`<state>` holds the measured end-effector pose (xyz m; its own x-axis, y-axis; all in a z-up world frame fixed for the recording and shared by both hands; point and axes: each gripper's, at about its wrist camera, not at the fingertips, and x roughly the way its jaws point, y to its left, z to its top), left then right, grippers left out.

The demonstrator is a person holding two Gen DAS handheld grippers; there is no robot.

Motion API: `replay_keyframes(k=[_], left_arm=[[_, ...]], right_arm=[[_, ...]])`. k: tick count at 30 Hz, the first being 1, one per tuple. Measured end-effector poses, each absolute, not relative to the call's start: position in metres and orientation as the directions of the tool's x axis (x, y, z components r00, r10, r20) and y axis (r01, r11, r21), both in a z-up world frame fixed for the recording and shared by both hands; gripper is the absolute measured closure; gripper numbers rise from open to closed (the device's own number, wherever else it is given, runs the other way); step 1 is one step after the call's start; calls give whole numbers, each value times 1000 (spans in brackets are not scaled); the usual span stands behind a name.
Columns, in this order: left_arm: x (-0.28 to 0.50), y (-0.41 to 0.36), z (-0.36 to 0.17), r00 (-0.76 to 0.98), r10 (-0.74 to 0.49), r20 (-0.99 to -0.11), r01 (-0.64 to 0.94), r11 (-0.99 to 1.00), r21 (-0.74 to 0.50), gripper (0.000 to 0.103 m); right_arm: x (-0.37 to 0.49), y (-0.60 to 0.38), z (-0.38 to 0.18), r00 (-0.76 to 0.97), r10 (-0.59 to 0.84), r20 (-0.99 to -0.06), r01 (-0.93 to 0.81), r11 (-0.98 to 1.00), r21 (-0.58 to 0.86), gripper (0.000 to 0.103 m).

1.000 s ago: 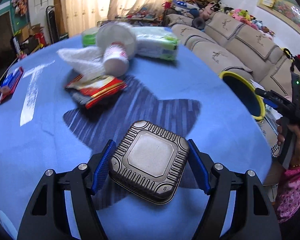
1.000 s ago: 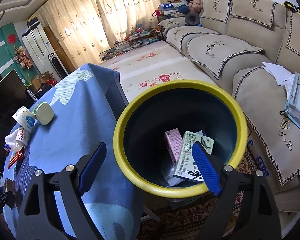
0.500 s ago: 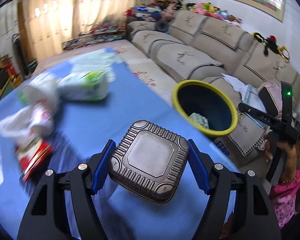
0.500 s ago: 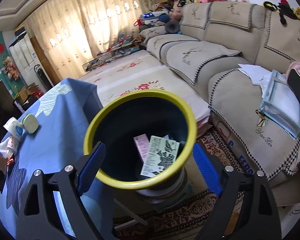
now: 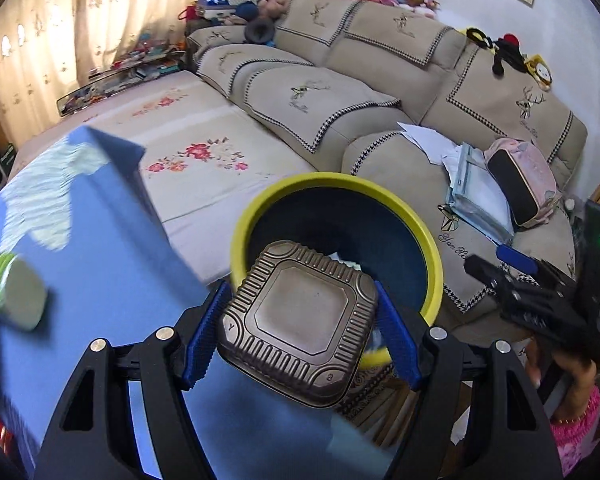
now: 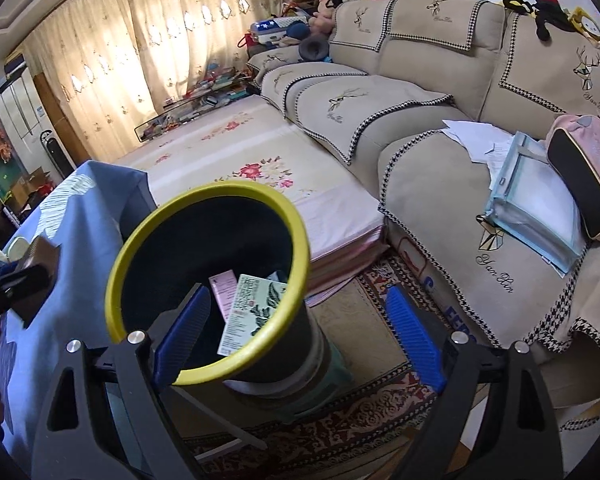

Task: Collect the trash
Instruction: 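Carry the square lid with the left gripper into the bin and release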

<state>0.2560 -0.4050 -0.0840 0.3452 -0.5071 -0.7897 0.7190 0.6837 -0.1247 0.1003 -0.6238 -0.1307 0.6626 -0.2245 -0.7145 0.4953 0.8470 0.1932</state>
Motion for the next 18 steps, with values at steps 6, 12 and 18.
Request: replay_keyframes(k=[6, 12, 18], left_arm=[[282, -455, -100, 304, -482, -822, 727, 675, -127, 21], [288, -454, -90, 340, -506, -793, 706, 694, -140, 15], [266, -381, -48, 505, -534, -679, 635, 762, -127, 9]], right_arm=[[107, -630, -128, 658, -234, -716, 501, 846, 184, 17], [108, -626, -124, 657, -250, -712, 506, 845, 170, 16], [125, -614, -120, 670, -216, -710, 465, 868, 174, 16]])
